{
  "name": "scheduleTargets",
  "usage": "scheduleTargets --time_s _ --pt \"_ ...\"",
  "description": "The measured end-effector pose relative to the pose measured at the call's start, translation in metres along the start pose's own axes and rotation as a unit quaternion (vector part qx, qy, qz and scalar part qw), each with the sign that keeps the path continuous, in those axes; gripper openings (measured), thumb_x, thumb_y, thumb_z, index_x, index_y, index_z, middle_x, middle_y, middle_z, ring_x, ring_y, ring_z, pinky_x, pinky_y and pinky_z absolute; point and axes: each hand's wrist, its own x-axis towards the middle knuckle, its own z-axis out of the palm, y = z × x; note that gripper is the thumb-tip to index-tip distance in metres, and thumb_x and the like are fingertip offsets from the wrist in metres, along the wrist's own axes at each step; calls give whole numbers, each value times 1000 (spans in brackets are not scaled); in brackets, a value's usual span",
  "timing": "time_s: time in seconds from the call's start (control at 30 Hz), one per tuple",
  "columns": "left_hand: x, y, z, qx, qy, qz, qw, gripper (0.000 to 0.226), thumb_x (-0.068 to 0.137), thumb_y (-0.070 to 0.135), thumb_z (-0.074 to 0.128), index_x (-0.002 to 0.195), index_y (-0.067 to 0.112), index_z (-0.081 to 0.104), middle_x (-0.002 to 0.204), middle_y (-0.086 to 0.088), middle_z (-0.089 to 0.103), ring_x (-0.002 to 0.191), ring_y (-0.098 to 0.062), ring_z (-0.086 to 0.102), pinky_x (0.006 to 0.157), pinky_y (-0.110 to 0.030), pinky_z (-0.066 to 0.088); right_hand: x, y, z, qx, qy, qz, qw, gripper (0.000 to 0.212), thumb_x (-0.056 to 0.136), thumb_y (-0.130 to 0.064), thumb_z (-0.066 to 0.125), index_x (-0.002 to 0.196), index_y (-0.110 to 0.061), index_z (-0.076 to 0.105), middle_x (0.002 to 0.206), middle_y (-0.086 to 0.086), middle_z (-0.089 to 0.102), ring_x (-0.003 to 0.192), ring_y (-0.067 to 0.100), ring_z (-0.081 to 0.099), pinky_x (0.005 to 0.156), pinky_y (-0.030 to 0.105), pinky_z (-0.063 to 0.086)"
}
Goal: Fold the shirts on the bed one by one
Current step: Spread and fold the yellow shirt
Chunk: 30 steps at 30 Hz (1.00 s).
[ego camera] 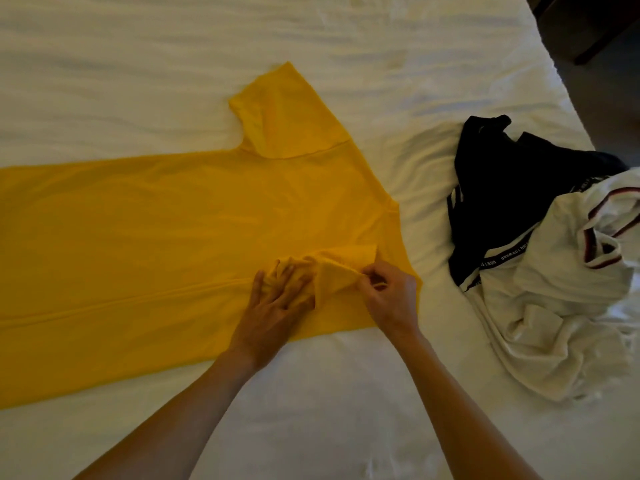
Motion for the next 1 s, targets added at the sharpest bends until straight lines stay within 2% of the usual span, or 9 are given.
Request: scheduleTargets --time_s 0.13,0.37,0.43,0.5,0.6,0.73,0.83,0.93,1.0 --pt "0 -3 -1 -38 64 -23 997 36 88 21 45 106 22 76 138 -13 59 135 -41 46 102 -74 34 -39 23 1 16 -49 27 998 12 84 -19 66 84 -19 78 79 -9 69 72 8 62 64 35 50" --pt "20 -14 -28 -143 218 -103 960 24 81 5 62 89 18 80 126 -18 63 109 -39 60 86 -45 50 -47 10 8 205 29 119 971 18 85 -12 61 82 -19 78 81 -6 74 76 1 63 66 13 46" --pt "20 -4 -32 -217 252 -273 903 35 80 -11 63 107 9 74 126 -21 57 106 -40 58 88 -45 50 -49 6 9 232 18 123 965 24 79 -16 55 72 -16 79 75 2 72 71 6 60 63 17 43" --pt "16 16 -32 -294 268 -457 796 40 79 -12 63 117 0 63 117 -22 55 106 -42 56 90 -50 47 -52 10 10 196 43 111 973 24 73 -15 54 58 -15 73 77 3 68 71 9 58 62 20 41" --pt "13 46 -25 -385 185 -629 649 16 90 20 68 93 5 66 85 -10 62 93 -38 62 74 -35 37 -55 26 11 84 78 91 989 16 72 -13 56 57 -7 58 81 3 50 71 16 50 63 31 38" --pt "30 64 -20 -392 115 -647 644 54 83 68 59 65 17 64 61 3 59 80 -29 63 66 -30 30 -57 44 14 -82 -17 48 995 12 72 -17 58 75 -6 61 85 7 47 77 24 51 66 39 43" --pt "56 58 -19 -394 91 -666 626 66 70 86 54 64 21 61 75 -5 67 87 -32 65 67 -30 40 -55 49 12 -82 -26 51 995 17 71 -20 58 79 -6 62 89 6 48 80 25 53 70 44 46" --pt "72 43 -21 -442 85 -682 576 59 74 70 69 92 14 73 101 -17 71 95 -36 68 76 -46 59 -54 45 11 -85 -47 39 995 33 68 -35 51 81 -6 62 92 7 48 83 26 52 72 40 44" --pt "75 35 -24 -452 83 -677 575 47 78 52 73 95 8 72 103 -18 71 94 -37 68 78 -51 59 -55 41 9 -78 -59 49 994 38 66 -39 50 82 -6 61 93 8 47 86 27 52 75 40 43"
